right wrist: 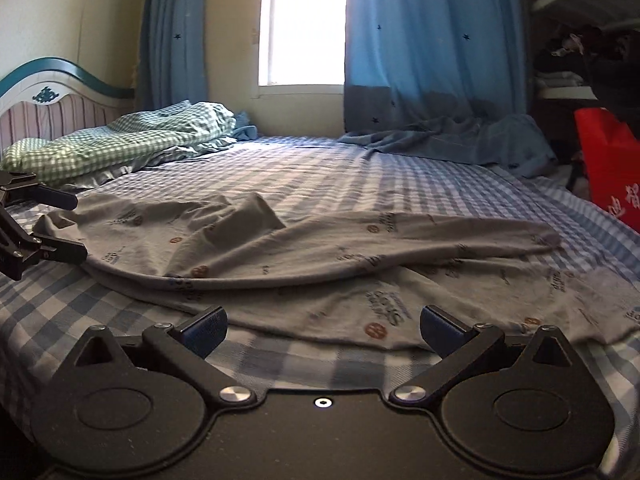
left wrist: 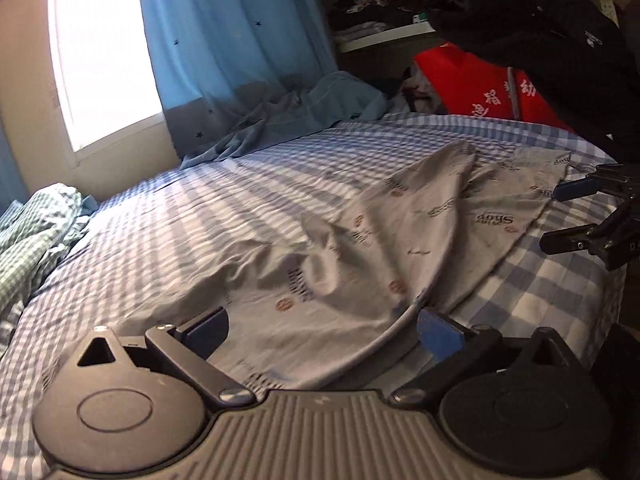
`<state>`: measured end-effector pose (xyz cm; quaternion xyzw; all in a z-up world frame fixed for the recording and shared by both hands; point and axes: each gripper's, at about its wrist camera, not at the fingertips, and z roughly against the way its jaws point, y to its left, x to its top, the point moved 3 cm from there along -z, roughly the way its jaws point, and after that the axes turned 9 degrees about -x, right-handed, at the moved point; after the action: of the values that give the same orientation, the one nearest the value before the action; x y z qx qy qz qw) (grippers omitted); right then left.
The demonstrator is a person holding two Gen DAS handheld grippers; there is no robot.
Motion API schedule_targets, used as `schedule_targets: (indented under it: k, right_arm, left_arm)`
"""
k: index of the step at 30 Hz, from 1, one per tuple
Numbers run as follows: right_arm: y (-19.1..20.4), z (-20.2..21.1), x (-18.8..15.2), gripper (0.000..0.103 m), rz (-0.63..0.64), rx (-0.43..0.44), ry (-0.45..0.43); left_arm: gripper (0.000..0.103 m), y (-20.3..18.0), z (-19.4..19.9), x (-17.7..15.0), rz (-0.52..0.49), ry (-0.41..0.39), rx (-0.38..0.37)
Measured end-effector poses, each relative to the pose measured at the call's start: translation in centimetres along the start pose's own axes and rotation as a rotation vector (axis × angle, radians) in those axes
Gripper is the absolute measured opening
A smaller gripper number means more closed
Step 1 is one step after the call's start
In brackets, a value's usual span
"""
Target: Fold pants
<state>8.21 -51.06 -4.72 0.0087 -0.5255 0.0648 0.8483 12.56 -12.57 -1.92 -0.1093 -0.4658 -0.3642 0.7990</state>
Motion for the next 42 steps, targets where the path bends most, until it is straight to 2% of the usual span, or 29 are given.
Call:
schedule_targets:
  k: [4, 9, 12, 14, 16, 17, 18, 19, 20, 21, 22, 25, 28, 31, 33, 35, 37, 38, 42]
  right_arm:
    - [-3.6, 0.0, -1.0, 0.102, -0.034, -0.049, 0.021]
    - [-7.3, -0.3, -1.9, 0.102, -0.114, -0.104, 0.024]
    - [-9.0, -0.7, -2.1, 0.102, -0.158, -0.112, 0.014]
    - [-9.9, -1.0, -1.9, 0.102, -0.178, -0.114, 0.006]
    - [-11.1, -1.7, -1.4, 0.102, -0.205, -0.102, 0.0]
    - [-11.8, -2.3, -1.0, 0.102, -0.231, -0.093, -0.001]
    - [-12.4, -2.8, -0.5, 0.102, -0.253, -0.086, -0.003]
    - [-12.9, -3.3, 0.0, 0.102, -0.268, -0.077, -0.007]
    - [-13.6, -4.0, 0.8, 0.102, -0.282, -0.063, -0.016]
    - [-14.1, -4.6, 1.4, 0.102, -0.29, -0.054, -0.021]
    - [-14.9, -5.7, 2.2, 0.102, -0.297, -0.039, -0.02]
    - [-17.4, -9.6, 4.4, 0.102, -0.333, -0.005, 0.023]
    - [-20.1, -14.4, 6.0, 0.102, -0.39, -0.04, 0.095]
    - [-22.6, -18.9, 6.8, 0.102, -0.454, -0.082, 0.193]
    - [-24.0, -21.3, 6.8, 0.094, -0.536, -0.062, 0.254]
    - [-24.6, -22.5, 6.8, 0.092, -0.605, -0.046, 0.291]
    - [-24.3, -22.6, 7.0, 0.084, -0.627, -0.03, 0.302]
    - [-24.0, -22.5, 7.1, 0.078, -0.636, 0.005, 0.315]
    - [-22.3, -21.4, 6.7, 0.077, -0.723, 0.14, 0.37]
  left_arm:
    - [0.103, -3.6, -3.9, 2.3, -0.117, -0.005, 0.014]
    - [0.103, -7.3, -8.9, 4.0, -0.285, 0.057, 0.064]
    - [0.103, -9.1, -10.8, 4.2, -0.381, 0.089, 0.054]
    - [0.099, -9.9, -11.8, 4.3, -0.422, 0.11, 0.034]
    - [0.078, -10.4, -12.6, 4.4, -0.444, 0.132, 0.024]
    - [0.074, -10.5, -12.9, 4.5, -0.443, 0.142, 0.021]
    - [0.064, -10.4, -13.0, 4.6, -0.434, 0.149, 0.015]
    - [0.05, -10.2, -13.2, 4.8, -0.417, 0.159, 0.007]
    - [0.041, -10.1, -13.4, 5.0, -0.401, 0.172, 0.002]
    - [0.022, -9.7, -13.6, 5.1, -0.38, 0.186, -0.009]
    - [0.01, -9.4, -13.7, 5.3, -0.356, 0.197, -0.026]
    - [0.004, -8.1, -13.8, 6.1, -0.244, 0.207, -0.076]
    - [0.003, -6.8, -13.7, 6.8, -0.139, 0.211, -0.114]
    - [0.003, -5.9, -13.3, 7.5, -0.097, 0.204, -0.12]
    - [0.003, -5.3, -13.0, 8.0, -0.081, 0.193, -0.121]
    - [0.003, -4.8, -12.7, 8.5, -0.062, 0.186, -0.125]
    - [0.003, -4.3, -12.3, 8.8, -0.04, 0.181, -0.133]
    - [0.003, -4.0, -12.2, 8.9, -0.028, 0.179, -0.139]
    - [0.003, -3.5, -12.2, 9.5, -0.008, 0.175, -0.146]
